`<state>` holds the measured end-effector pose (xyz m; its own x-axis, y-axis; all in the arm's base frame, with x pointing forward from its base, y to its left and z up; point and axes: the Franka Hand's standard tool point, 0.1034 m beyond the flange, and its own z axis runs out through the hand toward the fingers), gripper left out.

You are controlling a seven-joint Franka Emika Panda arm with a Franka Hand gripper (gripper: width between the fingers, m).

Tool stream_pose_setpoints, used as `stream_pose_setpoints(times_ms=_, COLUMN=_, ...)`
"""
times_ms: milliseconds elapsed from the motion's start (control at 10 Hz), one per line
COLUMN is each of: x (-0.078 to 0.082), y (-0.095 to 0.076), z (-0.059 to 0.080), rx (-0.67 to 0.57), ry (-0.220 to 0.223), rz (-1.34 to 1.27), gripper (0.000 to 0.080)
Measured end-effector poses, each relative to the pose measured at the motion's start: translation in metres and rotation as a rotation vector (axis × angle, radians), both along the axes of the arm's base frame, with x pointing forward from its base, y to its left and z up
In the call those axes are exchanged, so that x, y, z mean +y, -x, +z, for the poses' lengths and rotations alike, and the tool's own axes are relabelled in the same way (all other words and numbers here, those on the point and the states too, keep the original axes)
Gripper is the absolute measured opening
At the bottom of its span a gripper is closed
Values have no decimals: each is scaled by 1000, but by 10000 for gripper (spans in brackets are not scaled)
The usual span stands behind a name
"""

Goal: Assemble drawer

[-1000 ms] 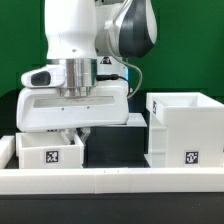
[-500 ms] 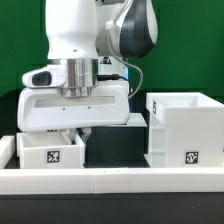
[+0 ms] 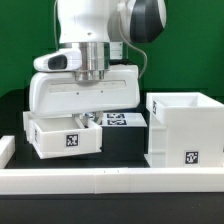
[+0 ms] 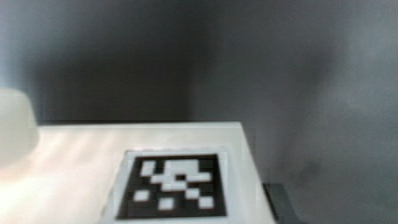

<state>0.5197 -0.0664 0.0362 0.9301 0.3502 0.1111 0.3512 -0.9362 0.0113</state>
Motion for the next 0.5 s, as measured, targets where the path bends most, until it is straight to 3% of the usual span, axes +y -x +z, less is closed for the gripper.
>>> stream_pose_setpoints(times_ms=300, x=-1, y=1, z=-4, rx=2, ry=8, rz=47, gripper=42)
stream_pose_setpoints(times_ms=500, x=-2, y=1, z=-5, rx=3, ry=37, rz=240, gripper=42)
